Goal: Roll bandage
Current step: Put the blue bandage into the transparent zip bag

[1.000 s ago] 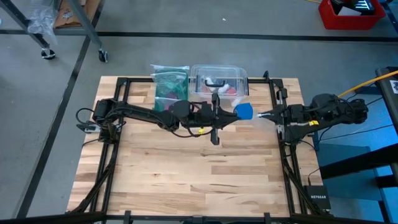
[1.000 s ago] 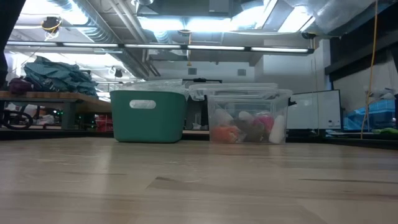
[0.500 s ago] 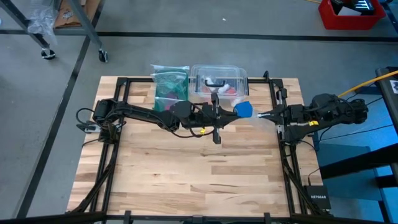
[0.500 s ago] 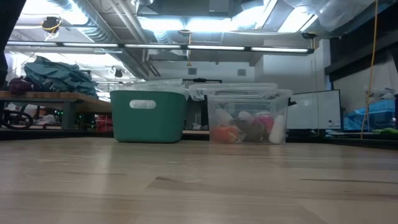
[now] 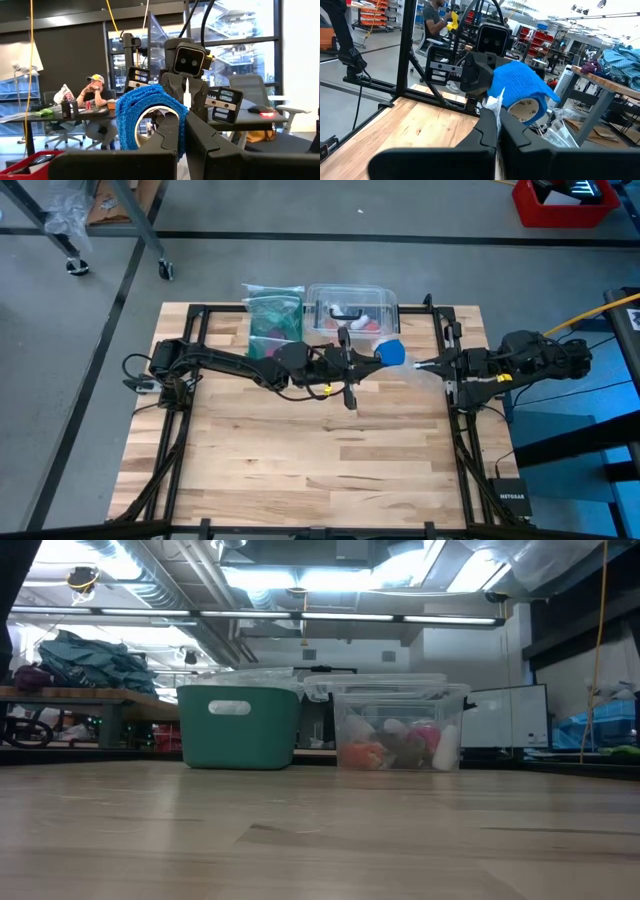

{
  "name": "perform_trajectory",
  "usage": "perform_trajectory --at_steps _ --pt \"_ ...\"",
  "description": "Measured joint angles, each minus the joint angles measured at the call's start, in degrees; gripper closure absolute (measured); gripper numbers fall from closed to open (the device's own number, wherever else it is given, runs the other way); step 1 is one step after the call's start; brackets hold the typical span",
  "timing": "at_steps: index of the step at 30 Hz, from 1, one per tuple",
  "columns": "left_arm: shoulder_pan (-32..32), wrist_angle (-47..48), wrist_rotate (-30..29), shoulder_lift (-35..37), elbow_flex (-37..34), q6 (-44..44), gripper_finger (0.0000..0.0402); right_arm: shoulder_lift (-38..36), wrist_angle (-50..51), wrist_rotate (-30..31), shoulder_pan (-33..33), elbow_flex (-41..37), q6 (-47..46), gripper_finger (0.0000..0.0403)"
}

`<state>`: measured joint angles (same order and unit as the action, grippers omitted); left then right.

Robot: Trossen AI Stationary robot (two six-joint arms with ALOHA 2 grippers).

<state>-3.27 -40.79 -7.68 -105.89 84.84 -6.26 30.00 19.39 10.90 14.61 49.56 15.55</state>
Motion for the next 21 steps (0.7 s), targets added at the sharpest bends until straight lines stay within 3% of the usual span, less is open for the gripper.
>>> perform_trajectory --at_steps 21 --pt "-0.39 1.26 -0.02 -0.02 0.0 1.5 0.0401 0.52 -1.44 2.58 0.02 0.0 2.94 0.0402"
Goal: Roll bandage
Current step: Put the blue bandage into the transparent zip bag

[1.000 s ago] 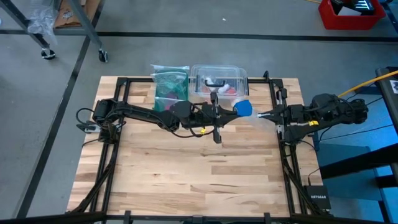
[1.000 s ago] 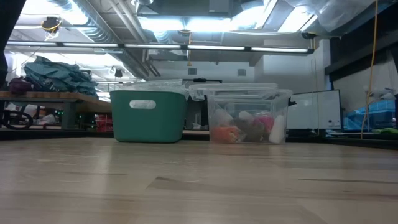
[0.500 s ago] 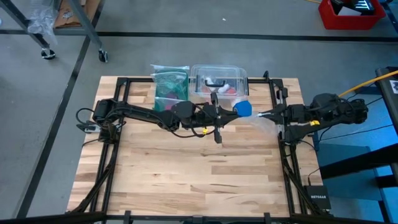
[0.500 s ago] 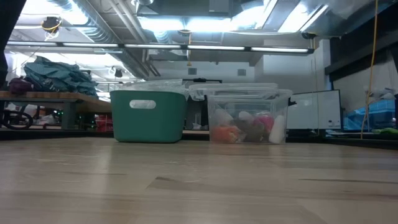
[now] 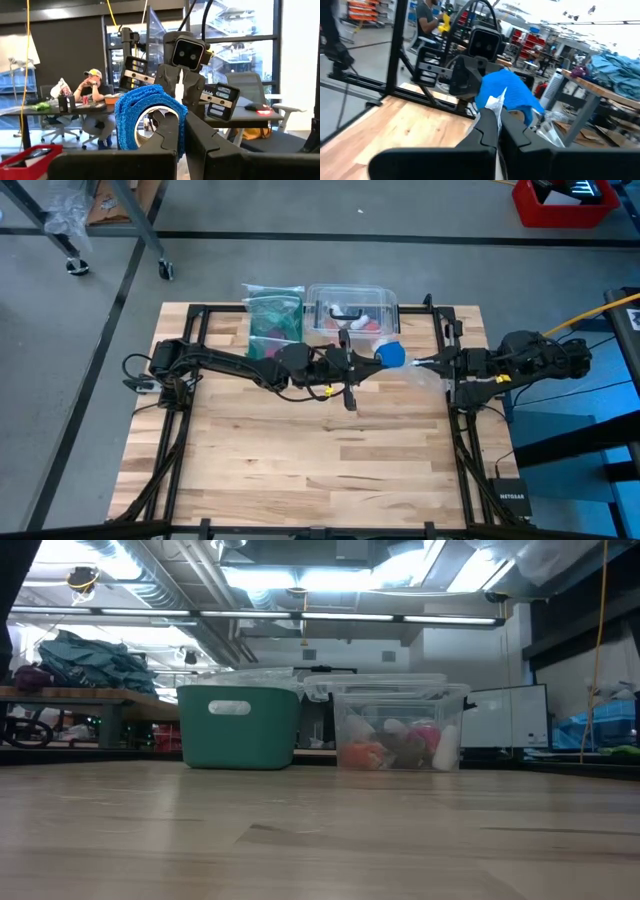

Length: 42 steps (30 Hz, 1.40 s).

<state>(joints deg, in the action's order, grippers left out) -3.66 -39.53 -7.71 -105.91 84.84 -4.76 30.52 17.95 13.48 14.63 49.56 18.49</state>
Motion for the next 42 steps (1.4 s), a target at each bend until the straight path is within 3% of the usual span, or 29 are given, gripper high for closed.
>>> perform_trajectory --at_steps 8,15,18,21,33,42 --pt "-0.74 3.77 1.83 0.0 0.0 1.58 0.0401 0.0 0.03 4.33 0.02 0.0 1.52 0.0402" --pt "-0.74 6.27 2.0 0.0 0.0 0.83 0.0401 0.47 -0.21 4.52 0.02 0.0 1.52 0.0402" --pt "-0.68 6.43 4.65 0.0 0.0 0.06 0.0401 1.1 -0.32 4.5 0.02 0.0 1.52 0.0402" --pt "-0.7 6.39 6.93 0.0 0.0 0.03 0.0401 2.23 -0.65 3.87 0.02 0.0 1.52 0.0402" --pt "-0.7 9.3 7.13 0.0 0.0 0.05 0.0401 6.52 -7.06 3.37 -0.02 -0.02 2.76 0.0402" --pt "-0.7 9.48 7.13 0.02 0.0 -1.85 0.0401 6.49 -12.12 -1.03 -0.02 -0.04 2.46 0.0402"
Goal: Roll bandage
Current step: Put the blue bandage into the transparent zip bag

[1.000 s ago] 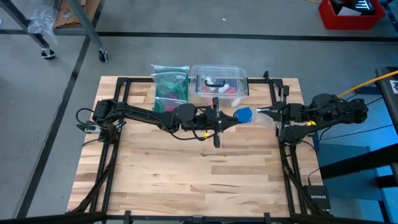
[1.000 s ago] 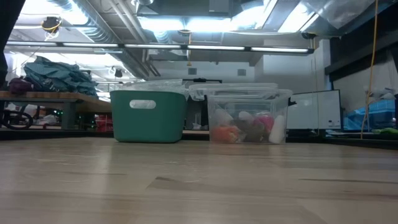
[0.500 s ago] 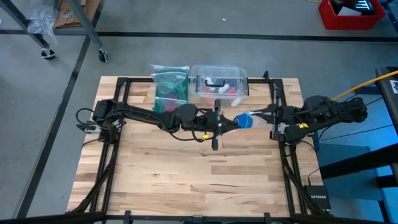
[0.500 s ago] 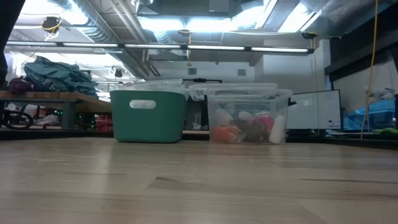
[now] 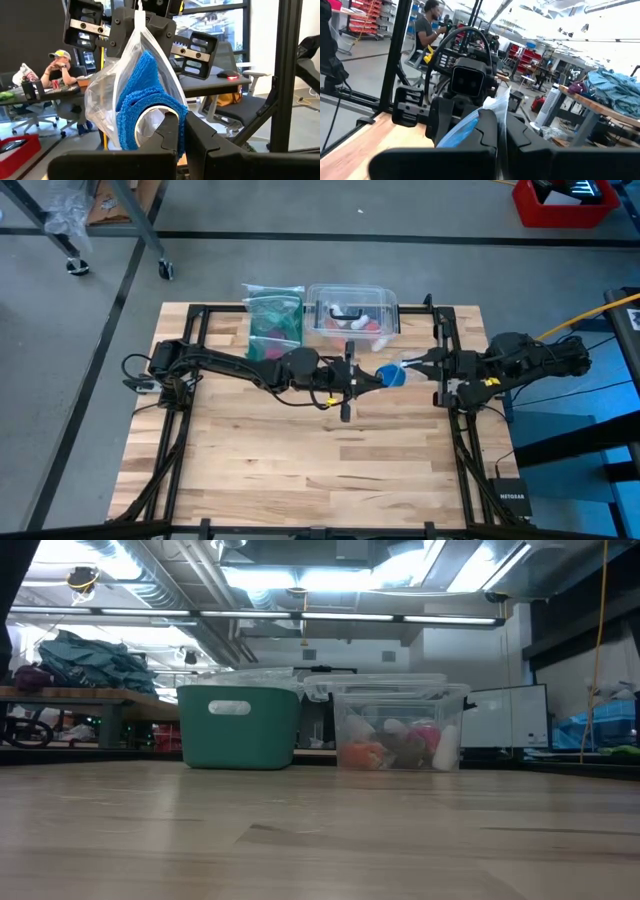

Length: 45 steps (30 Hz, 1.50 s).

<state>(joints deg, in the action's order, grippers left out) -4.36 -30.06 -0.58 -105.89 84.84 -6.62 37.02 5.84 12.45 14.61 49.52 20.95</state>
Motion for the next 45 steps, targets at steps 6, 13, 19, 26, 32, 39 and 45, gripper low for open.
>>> perform_trajectory --at_steps 6,13,19,26,32,39,45 --pt "0.0 -1.66 0.0 -0.02 0.0 -1.78 0.0381 2.27 -0.68 -0.3 0.0 0.02 -1.64 0.0402" --pt "-0.02 -1.69 0.04 -0.02 0.0 -2.42 0.0365 6.31 -7.25 -3.85 0.0 0.02 -1.65 0.0402" --pt "-0.09 -1.53 0.0 -0.02 0.0 -2.75 0.034 6.13 -8.97 -4.52 0.0 0.02 -1.64 0.0402" --pt "-0.19 -4.16 -0.08 -0.02 0.0 -2.55 0.0262 4.92 -9.08 -4.57 0.0 0.02 -3.08 0.0402" --pt "-0.69 -9.61 -0.09 -0.04 0.0 -2.64 0.0218 4.92 -9.58 -4.59 0.0 0.09 -5.26 0.0402" --pt "-1.29 -9.9 -0.17 -0.04 0.93 -2.16 0.0218 4.17 -13.58 -4.45 0.0 0.07 -9.28 0.0402" --pt "-1.6 -5.07 -0.21 2.69 1.36 0.17 0.0219 1.96 -13.77 0.14 0.04 0.04 -13.8 0.0402"
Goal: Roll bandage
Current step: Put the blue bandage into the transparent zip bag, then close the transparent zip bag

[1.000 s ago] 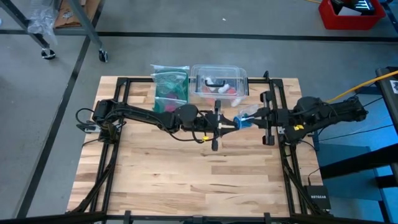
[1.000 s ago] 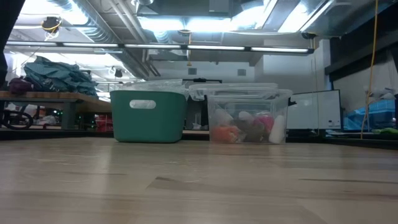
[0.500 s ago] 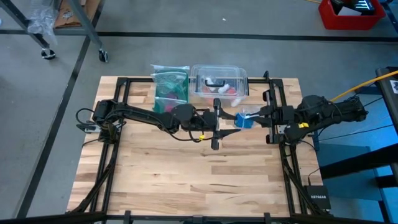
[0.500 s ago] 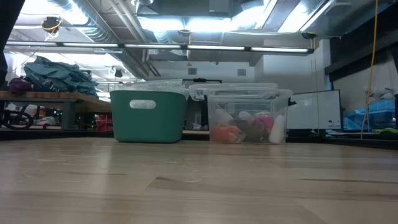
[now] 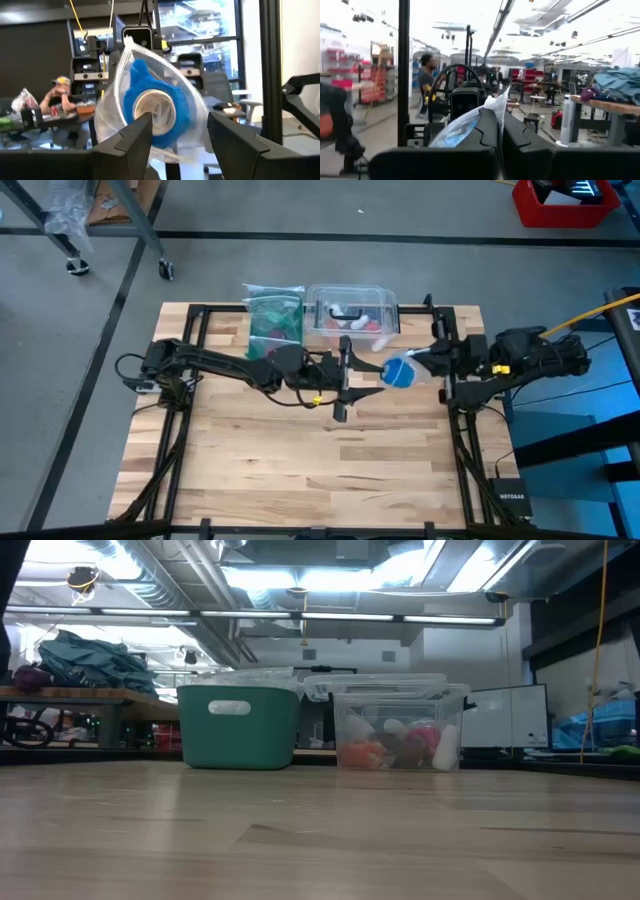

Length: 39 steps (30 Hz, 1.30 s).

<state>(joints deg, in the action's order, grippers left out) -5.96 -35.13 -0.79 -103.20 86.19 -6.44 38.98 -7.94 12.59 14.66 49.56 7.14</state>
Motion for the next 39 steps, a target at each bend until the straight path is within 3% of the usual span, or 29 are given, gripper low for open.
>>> perform_trajectory --at_steps 6,17,24,39 --pt "0.0 8.23 0.15 4.18 0.04 0.1 0.0219 -1.5 -3.05 0.86 0.0 0.0 -0.92 0.0402" --pt "0.18 12.88 -2.03 6.69 0.04 -4.59 0.0219 -1.78 -4.7 -0.74 -0.04 0.0 -0.92 0.0402" --pt "0.85 13.2 -5.23 6.69 0.04 -5.89 0.0219 -1.74 -4.94 -1.67 -0.04 0.0 -0.92 0.0402" --pt "0.32 13.1 -2.56 6.69 0.04 -6.02 0.0219 0.05 -5.56 -1.72 -0.04 0.0 -0.9 0.0402"
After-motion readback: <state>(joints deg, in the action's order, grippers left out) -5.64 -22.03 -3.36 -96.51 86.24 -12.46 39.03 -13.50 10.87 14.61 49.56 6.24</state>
